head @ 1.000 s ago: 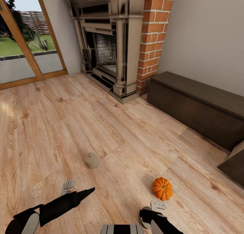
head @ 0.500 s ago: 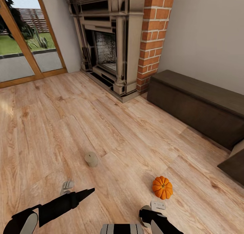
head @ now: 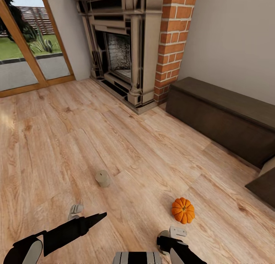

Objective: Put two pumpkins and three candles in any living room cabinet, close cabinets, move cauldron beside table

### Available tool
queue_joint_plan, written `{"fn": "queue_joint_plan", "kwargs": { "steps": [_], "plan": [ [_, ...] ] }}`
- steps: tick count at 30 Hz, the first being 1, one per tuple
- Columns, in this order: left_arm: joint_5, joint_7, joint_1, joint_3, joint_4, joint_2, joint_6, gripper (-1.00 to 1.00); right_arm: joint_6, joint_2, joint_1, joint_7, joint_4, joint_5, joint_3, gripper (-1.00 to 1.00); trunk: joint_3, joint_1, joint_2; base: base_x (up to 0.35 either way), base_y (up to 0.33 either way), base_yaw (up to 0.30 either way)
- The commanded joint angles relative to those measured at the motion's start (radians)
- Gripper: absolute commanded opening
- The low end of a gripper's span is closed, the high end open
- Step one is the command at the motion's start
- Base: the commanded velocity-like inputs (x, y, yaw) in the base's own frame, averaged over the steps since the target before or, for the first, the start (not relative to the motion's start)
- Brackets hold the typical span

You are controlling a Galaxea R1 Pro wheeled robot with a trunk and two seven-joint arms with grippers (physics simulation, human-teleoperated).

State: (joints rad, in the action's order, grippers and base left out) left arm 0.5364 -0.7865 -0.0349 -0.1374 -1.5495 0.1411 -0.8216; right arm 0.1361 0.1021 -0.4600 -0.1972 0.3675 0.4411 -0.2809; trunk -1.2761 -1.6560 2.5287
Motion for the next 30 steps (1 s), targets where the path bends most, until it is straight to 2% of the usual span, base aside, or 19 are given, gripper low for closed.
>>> {"fn": "queue_joint_plan", "kwargs": {
  "steps": [1, 24, 27, 30],
  "plan": [
    [0.002, -0.002, 0.000, -0.001, 0.000, 0.000, -0.005, 1.00, 0.005, -0.001, 0.000, -0.008, 0.002, 0.007, -0.008, 1.00, -0.001, 0.000, 0.000, 0.000, 0.000, 0.000],
    [0.002, -0.002, 0.000, -0.001, 0.000, 0.000, -0.005, 1.00, 0.006, -0.001, 0.000, -0.007, 0.002, 0.007, -0.007, 1.00, -0.008, -0.001, 0.001, 0.000, 0.000, 0.000],
    [0.002, -0.002, 0.000, -0.001, 0.000, 0.000, -0.005, 1.00, 0.006, -0.001, 0.000, -0.007, 0.002, 0.007, -0.007, 1.00, -0.020, -0.002, 0.001, 0.000, 0.000, 0.000],
    [0.002, -0.002, 0.000, -0.001, 0.000, 0.000, -0.005, 1.00, 0.007, -0.001, 0.000, -0.007, 0.002, 0.007, -0.007, 1.00, -0.020, -0.002, 0.001, 0.000, 0.000, 0.000]
  ]
}}
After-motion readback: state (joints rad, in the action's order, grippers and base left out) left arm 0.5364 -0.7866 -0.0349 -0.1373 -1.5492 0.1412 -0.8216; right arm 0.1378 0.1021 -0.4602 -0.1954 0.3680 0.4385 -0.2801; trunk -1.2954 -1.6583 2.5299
